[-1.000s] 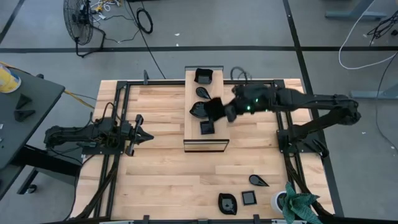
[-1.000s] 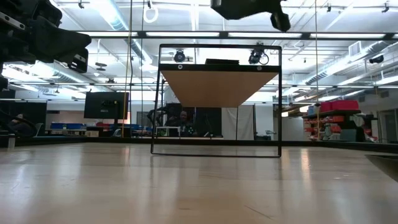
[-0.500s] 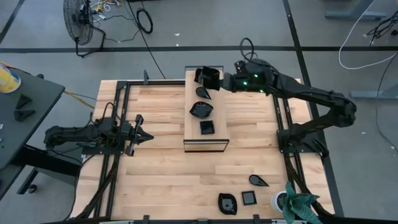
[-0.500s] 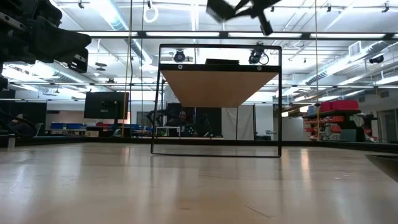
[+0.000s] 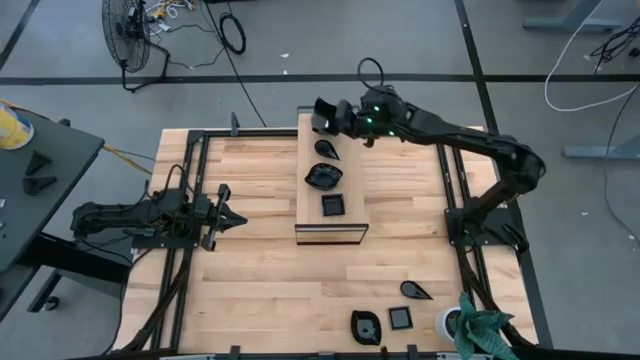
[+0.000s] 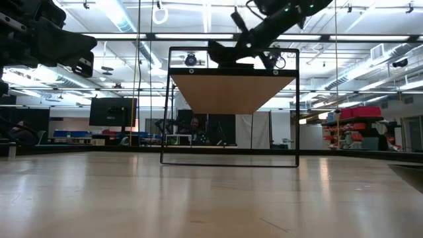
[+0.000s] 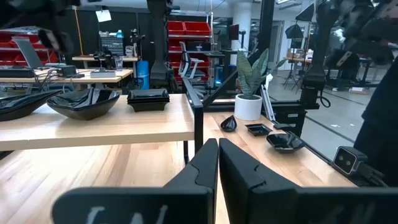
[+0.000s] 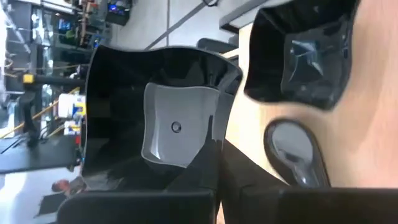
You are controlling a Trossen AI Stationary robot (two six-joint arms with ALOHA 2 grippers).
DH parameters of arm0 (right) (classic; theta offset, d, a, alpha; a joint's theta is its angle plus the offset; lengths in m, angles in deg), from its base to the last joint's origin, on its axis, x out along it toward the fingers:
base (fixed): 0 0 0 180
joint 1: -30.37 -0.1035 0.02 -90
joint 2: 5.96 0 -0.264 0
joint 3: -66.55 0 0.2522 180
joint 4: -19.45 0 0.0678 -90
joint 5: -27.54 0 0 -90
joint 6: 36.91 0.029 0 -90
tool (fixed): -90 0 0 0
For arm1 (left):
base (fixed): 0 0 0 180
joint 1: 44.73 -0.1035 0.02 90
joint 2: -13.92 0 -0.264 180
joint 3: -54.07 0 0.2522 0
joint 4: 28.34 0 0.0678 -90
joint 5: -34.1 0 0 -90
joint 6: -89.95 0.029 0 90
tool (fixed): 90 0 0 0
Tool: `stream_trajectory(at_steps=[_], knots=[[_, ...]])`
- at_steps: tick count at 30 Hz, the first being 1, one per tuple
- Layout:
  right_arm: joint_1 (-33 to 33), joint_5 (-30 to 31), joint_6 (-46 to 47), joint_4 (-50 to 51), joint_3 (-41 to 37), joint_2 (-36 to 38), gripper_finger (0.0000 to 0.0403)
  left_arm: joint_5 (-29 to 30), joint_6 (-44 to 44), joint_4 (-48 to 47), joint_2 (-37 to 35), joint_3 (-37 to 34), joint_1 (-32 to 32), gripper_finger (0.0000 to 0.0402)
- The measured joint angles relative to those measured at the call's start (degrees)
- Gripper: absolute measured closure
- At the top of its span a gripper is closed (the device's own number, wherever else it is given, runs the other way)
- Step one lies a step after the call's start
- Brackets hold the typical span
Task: Pick & Place Mini shaped plates
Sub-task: Stack the distorted square plate on top of the distorted square plate on the shelf
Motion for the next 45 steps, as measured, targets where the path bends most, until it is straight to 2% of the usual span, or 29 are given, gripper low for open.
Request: stream_trajectory(at_steps=[9,12,18,24,45], knots=[[4.0,-0.3,-6.0,7.1,13.3,-8.6,0.0403,0.0,0.0,0.0,0.0,0.0,0.0,0.0383],[5.3,-1.6,-7.2,8.9,15.3,-10.6,0.0403,0.0,0.0,0.0,0.0,0.0,0.0,0.0383],[7.0,-5.9,-9.3,11.4,15.4,-13.8,0.0403,0.0,0.0,0.0,0.0,0.0,0.0,0.0383],[8.1,-5.3,-14.2,15.2,15.4,-14.9,0.0403,0.0,0.0,0.0,0.0,0.0,0.0,0.0383],[9.1,-3.8,-17.2,18.3,15.4,-14.9,0.0401,0.0,0.0,0.0,0.0,0.0,0.0,0.0383]])
